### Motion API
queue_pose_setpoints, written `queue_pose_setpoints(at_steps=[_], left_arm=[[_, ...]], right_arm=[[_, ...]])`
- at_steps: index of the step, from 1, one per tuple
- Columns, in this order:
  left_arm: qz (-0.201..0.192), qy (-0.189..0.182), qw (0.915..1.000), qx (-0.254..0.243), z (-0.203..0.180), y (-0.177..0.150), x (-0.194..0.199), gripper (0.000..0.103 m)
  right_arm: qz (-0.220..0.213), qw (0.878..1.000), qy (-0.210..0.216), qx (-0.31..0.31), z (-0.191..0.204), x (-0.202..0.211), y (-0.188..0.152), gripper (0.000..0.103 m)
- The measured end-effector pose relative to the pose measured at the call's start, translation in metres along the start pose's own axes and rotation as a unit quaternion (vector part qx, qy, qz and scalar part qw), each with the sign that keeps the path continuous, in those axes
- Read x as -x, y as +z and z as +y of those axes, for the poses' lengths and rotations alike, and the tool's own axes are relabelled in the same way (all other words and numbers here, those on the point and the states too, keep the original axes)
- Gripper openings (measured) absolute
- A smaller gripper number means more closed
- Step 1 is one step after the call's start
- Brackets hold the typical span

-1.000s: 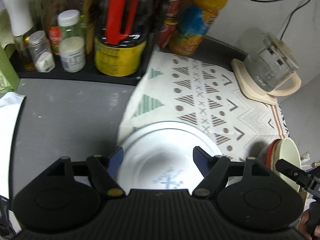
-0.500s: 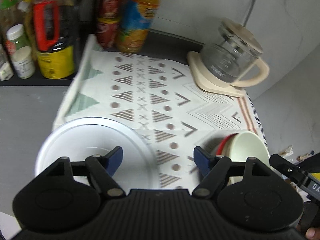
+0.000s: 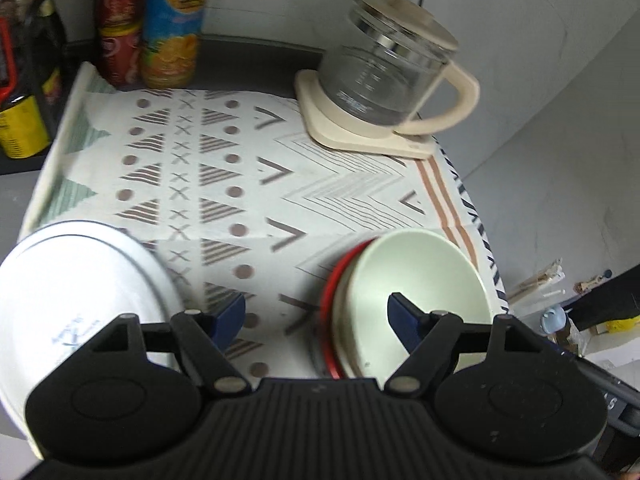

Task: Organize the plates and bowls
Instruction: 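Move both tools to the red bowl stack and close on its rim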

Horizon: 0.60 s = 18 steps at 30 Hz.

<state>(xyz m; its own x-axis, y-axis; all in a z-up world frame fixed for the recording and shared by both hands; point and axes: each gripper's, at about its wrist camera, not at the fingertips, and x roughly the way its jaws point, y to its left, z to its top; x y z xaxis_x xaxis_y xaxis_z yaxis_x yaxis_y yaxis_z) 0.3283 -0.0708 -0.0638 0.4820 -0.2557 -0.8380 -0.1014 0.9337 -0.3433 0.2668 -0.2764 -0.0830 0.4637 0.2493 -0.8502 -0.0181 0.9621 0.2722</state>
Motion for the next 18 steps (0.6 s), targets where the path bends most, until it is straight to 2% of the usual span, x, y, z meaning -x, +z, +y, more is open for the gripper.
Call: queue_pose_setpoints(at_steps=[10,14,18], left_arm=[[0.024,0.004,0.9996,-0.015,-0.021,-0.001,-0.026,0.076],[0.045,0.004,0.9989,-0.011,-0.019,-0.003,-0.042,0.076],[0.073,0.006,0.9973,-0.001,-0.016,-0.008,-0.059,0.073]], right_arm=[[0.025,0.999,-0.007,-0.024,-0.018,-0.011,-0.008,0.086],[0.049,0.998,-0.006,-0.035,-0.02,-0.024,-0.009,0.086],[0.08,0.996,-0.005,-0.048,-0.022,-0.04,-0.012,0.078]])
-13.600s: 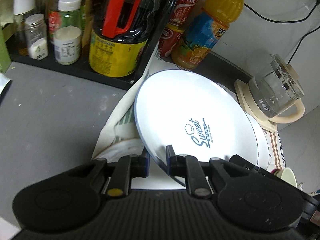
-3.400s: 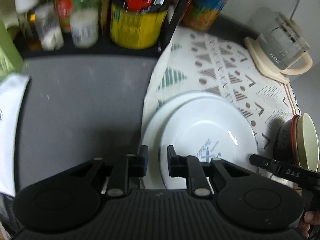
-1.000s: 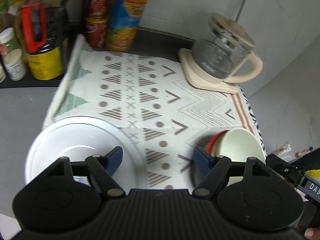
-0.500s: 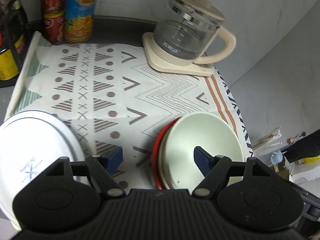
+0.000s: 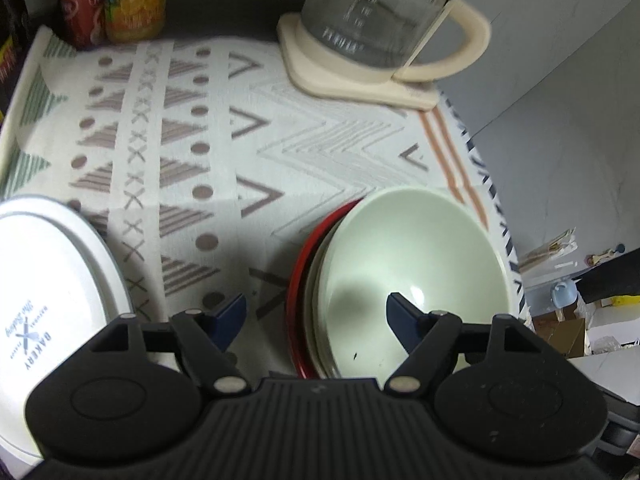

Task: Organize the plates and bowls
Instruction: 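Move both tools to the red bowl stack and close on its rim, then lift the red bowl stack with both tools and carry it over the plates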

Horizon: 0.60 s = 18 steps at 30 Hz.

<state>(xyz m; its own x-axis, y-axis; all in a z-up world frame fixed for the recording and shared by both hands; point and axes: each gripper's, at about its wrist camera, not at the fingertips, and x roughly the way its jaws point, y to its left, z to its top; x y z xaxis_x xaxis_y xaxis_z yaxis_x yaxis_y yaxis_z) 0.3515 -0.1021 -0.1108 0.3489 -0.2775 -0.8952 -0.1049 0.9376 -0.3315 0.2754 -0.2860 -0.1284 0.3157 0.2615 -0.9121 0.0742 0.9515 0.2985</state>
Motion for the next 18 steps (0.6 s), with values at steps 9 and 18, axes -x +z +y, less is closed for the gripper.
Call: queue_pose_setpoints(at_steps=[9,18], left_arm=[[0.055,-0.012,0.9976,0.039,0.013,-0.004,-0.03,0.031],[0.063,-0.015,0.9965,0.053,0.019,-0.006,-0.039,0.027]], right_arm=[[0.047,0.999,0.005,-0.019,-0.004,-0.026,-0.003,0.043],[0.054,0.998,0.013,-0.016,-0.003,-0.031,-0.002,0.036]])
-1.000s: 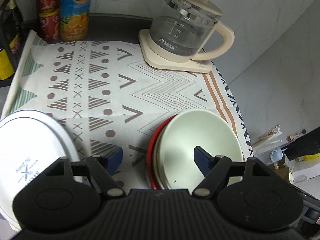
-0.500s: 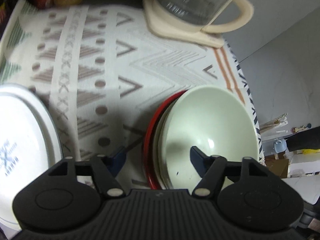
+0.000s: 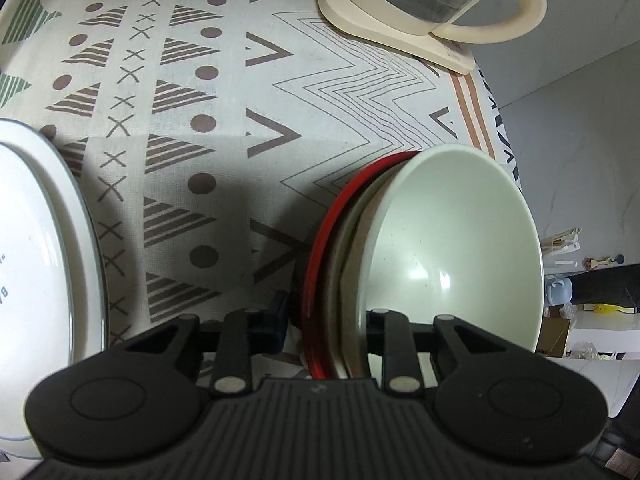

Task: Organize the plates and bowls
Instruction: 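Lift the red bowl stack with both tools and carry it over the plates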

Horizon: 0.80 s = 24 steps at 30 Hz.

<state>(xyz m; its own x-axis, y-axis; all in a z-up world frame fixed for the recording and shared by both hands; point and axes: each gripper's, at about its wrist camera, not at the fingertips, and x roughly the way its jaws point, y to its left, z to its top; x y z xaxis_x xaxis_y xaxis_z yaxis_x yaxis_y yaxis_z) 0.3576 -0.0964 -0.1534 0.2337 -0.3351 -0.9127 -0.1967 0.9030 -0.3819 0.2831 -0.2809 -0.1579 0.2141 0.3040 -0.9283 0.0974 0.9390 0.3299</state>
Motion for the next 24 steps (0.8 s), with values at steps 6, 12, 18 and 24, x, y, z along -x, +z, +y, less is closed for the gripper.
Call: queue_pose_setpoints(at_steps=[6,12,18,24], left_arm=[[0.001,0.006,1.0,-0.005,0.001,-0.004,0.005,0.027],[-0.009,0.009,0.9999,0.001,0.004,-0.005,0.018,0.027],[-0.03,0.011,0.9995,0.009,0.009,-0.002,0.037,0.027],[-0.055,0.016,0.9982,0.019,0.02,-0.003,0.058,0.027]], right_arm=[[0.003,1.0,0.004,-0.002,0.001,0.003,0.001,0.035],[-0.004,1.0,0.01,0.015,0.01,0.008,0.002,0.035],[-0.014,0.999,0.022,0.033,0.023,0.013,0.006,0.035],[-0.021,0.998,0.037,0.055,0.043,0.017,0.009,0.035]])
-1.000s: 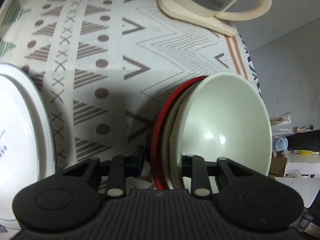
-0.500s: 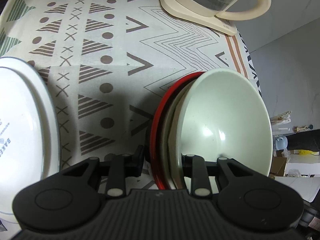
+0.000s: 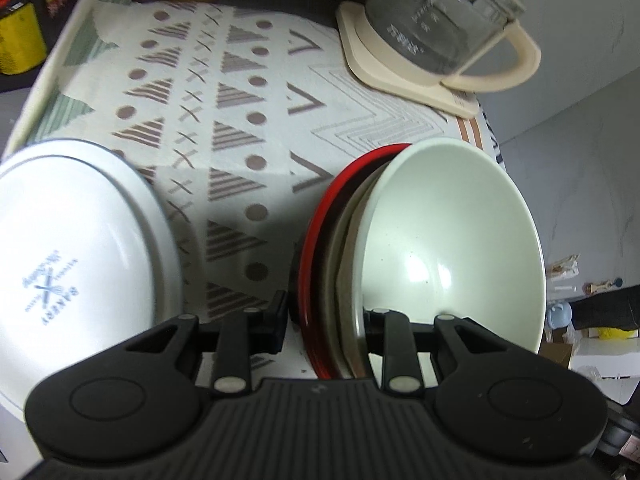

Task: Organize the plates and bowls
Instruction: 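Lift the red bowl stack with both tools and carry it over the plates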

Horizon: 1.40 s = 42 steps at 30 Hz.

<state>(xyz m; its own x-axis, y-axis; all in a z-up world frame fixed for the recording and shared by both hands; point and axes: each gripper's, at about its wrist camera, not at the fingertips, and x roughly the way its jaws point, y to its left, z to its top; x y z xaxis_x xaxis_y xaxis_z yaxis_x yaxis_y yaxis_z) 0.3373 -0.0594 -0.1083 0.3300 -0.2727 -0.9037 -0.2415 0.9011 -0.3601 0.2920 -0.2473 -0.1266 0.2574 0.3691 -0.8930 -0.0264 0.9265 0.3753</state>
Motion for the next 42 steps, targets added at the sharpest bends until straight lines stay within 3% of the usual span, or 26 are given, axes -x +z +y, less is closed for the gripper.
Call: queue_pose_setpoints(at_steps=[15,33,42], left_arm=[[-0.062,0.011,0.9965,0.055,0.044,-0.002,0.056,0.028],[-0.1,0.051,0.9832,0.144,0.132,-0.02,0.1,0.028],[-0.099,0.064,0.9774,0.175,0.168,-0.021,0.11,0.028]], right_arm=[[-0.011,0.996,0.046,0.07,0.062,0.002,0.011,0.035],[0.036,0.984,0.097,0.145,0.152,-0.032,0.006,0.035],[0.065,0.978,0.103,0.169,0.187,-0.052,-0.001,0.035]])
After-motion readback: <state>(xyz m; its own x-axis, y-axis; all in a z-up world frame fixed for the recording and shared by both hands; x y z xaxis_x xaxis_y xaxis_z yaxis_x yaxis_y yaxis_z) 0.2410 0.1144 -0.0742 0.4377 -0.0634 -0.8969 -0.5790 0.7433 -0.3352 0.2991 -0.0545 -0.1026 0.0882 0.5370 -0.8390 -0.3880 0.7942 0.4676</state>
